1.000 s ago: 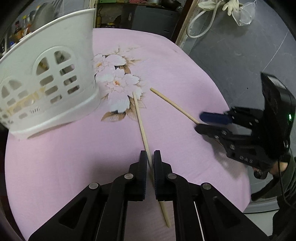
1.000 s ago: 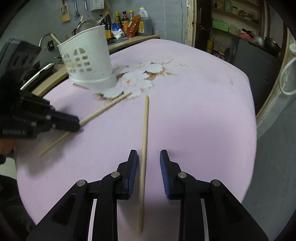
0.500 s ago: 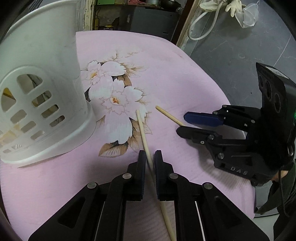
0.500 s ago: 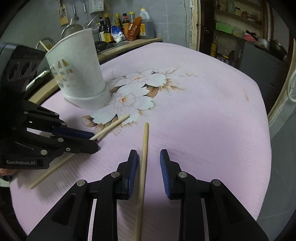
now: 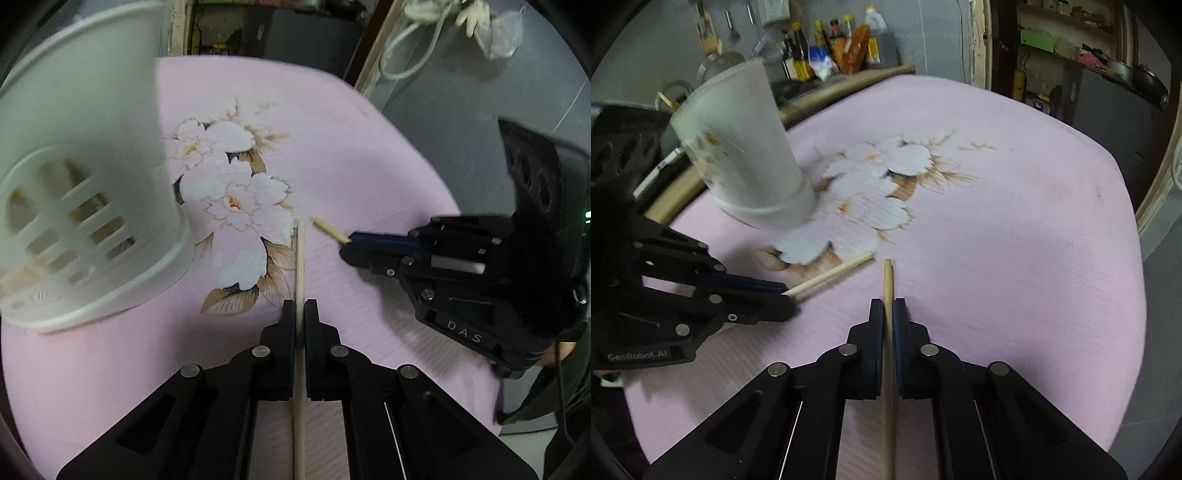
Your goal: Organize utensils
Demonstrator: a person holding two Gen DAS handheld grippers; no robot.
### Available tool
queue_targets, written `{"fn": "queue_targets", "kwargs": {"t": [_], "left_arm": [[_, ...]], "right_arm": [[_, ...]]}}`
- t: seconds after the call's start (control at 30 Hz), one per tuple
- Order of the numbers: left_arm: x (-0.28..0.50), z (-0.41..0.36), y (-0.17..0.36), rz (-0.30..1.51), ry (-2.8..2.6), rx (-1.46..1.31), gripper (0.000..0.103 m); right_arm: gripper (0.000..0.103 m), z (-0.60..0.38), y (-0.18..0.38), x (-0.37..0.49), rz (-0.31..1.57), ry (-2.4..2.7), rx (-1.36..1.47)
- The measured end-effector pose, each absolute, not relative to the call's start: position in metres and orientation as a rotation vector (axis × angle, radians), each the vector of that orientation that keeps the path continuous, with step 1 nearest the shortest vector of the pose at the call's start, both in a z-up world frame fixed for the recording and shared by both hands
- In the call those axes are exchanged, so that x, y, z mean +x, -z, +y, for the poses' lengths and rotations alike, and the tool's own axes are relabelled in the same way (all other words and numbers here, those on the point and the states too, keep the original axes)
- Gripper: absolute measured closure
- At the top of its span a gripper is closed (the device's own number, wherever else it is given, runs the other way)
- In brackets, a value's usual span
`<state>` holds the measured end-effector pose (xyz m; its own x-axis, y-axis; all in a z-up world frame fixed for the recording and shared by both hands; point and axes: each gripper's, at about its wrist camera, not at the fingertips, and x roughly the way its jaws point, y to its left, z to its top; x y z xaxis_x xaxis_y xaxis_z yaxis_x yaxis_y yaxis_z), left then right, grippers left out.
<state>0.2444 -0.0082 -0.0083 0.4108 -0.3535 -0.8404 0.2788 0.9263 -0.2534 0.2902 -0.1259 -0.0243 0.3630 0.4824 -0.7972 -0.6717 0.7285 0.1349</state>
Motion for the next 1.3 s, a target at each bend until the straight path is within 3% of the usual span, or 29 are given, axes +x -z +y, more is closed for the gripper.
{"fn": "queue_targets", "kwargs": {"t": [0.17, 0.63, 1.07, 1.3], "left_arm": [[0.212, 0.008, -0.01, 0.922, 0.432, -0.131, 0.101], [0.16, 0.042, -0.07, 0.375, 0.33, -0.201, 0.101], [0.189, 0.131, -0.134, 0.125, 0.195, -0.296, 0.101], [0.213, 0.187, -0.142, 0.034, 0.093, -0.399, 0.101]], "right_arm": [[0.1, -0.142, 0.008, 0.271, 0.811, -0.767, -0.106], [0.1, -0.138, -0.072, 0.215, 0.233, -0.833, 0.059], [0.1, -0.081, -0.131, 0.251, 0.003, -0.916, 0.229], [0.1, -0.067, -0.14, 0.279, -0.073, -0.877, 0.395]]}}
